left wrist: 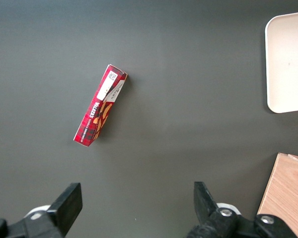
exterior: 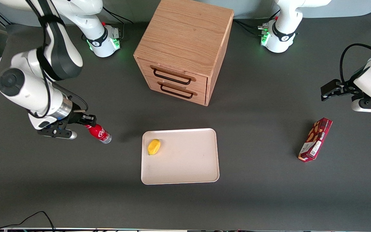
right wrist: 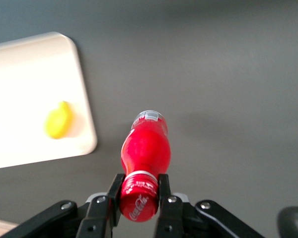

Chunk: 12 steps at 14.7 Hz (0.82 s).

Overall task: Place coke bottle on tray
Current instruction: 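Carry the held bottle over the white tray's corner beside the lemon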

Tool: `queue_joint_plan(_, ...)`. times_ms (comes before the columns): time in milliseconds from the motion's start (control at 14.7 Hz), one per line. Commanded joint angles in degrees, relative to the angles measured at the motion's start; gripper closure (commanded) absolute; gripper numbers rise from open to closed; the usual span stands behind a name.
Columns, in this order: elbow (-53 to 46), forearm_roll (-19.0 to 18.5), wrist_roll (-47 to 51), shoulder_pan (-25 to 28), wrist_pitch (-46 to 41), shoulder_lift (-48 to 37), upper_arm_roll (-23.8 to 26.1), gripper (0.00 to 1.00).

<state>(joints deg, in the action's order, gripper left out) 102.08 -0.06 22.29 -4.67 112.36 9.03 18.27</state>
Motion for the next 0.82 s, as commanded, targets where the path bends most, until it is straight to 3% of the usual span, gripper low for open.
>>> queue_joint_plan(0, -13.28, -2.57, 6.69, 5.61, -6.18, 4.4, 0.54, 1.0)
queue_joint_plan(136, -21.27, -4.95, 11.17, 10.18, -8.37, 10.01, 0.37, 1.0)
queue_joint_plan(409, -36.05, -5.22, 15.76, 15.82, -12.33, 23.55, -1.64, 1.0)
queue_joint_plan(750, -45.81, -5.04, 15.76, 23.9, -11.2, 34.45, -11.22, 1.0)
